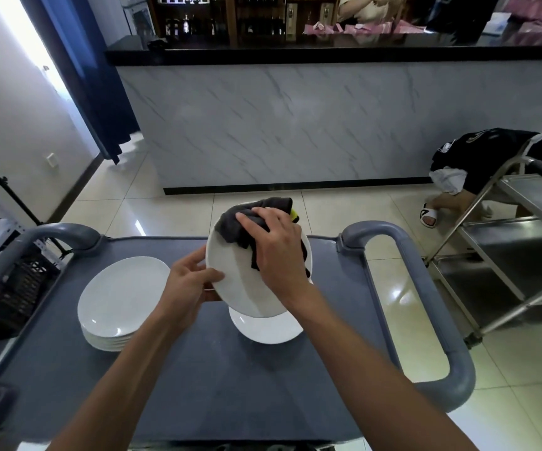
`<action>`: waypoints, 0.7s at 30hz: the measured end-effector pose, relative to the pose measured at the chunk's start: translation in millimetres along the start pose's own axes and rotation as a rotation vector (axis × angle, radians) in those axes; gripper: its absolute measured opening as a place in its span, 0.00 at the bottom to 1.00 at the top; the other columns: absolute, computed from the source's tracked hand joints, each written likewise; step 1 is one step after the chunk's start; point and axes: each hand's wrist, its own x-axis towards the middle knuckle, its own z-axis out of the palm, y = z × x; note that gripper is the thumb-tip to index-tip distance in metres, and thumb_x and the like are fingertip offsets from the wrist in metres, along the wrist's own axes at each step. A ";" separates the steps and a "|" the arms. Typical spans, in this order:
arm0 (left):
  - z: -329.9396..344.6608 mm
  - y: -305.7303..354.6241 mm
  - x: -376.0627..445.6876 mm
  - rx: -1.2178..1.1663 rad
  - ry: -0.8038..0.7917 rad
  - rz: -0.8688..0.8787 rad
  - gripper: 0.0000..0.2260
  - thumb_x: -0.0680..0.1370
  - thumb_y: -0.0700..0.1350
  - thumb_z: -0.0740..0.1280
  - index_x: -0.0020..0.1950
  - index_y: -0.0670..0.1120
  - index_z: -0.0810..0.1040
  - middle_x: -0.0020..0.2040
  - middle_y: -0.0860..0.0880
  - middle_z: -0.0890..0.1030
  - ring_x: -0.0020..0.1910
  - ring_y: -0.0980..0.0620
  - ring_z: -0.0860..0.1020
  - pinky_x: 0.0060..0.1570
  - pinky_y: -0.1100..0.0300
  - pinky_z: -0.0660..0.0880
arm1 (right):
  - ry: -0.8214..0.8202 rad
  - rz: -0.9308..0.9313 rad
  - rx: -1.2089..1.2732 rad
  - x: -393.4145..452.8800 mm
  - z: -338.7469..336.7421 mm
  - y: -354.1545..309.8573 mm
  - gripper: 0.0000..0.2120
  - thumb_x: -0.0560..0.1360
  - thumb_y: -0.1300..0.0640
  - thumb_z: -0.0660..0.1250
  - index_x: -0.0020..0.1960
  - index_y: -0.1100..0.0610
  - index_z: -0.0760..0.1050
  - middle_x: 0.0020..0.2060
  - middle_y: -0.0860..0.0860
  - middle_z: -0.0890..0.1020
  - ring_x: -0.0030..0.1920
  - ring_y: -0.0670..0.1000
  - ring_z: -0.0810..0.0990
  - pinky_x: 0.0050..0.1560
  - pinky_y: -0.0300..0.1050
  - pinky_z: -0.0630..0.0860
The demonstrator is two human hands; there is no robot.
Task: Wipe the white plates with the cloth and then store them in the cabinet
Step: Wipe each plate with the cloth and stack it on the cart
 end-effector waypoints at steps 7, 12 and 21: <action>-7.2 -4.8 -1.3 -0.011 0.034 0.033 0.25 0.76 0.27 0.63 0.66 0.52 0.81 0.55 0.40 0.85 0.52 0.36 0.83 0.49 0.37 0.81 | -0.025 -0.113 0.027 -25.7 13.8 -15.0 0.21 0.74 0.62 0.70 0.66 0.50 0.78 0.62 0.56 0.80 0.64 0.60 0.75 0.54 0.58 0.73; -10.4 -9.9 -3.1 -0.006 0.023 0.038 0.24 0.76 0.29 0.65 0.63 0.54 0.83 0.55 0.41 0.85 0.52 0.38 0.84 0.48 0.38 0.82 | -0.012 -0.097 0.039 -45.3 17.3 -10.7 0.21 0.72 0.64 0.72 0.64 0.51 0.80 0.61 0.57 0.80 0.63 0.61 0.77 0.52 0.57 0.75; -9.8 -12.2 -3.0 0.008 -0.042 -0.033 0.26 0.66 0.36 0.68 0.62 0.55 0.83 0.52 0.41 0.85 0.46 0.41 0.84 0.39 0.47 0.81 | 0.046 0.000 0.007 -19.9 -0.7 16.0 0.19 0.77 0.63 0.64 0.66 0.51 0.79 0.61 0.55 0.80 0.62 0.61 0.75 0.57 0.60 0.73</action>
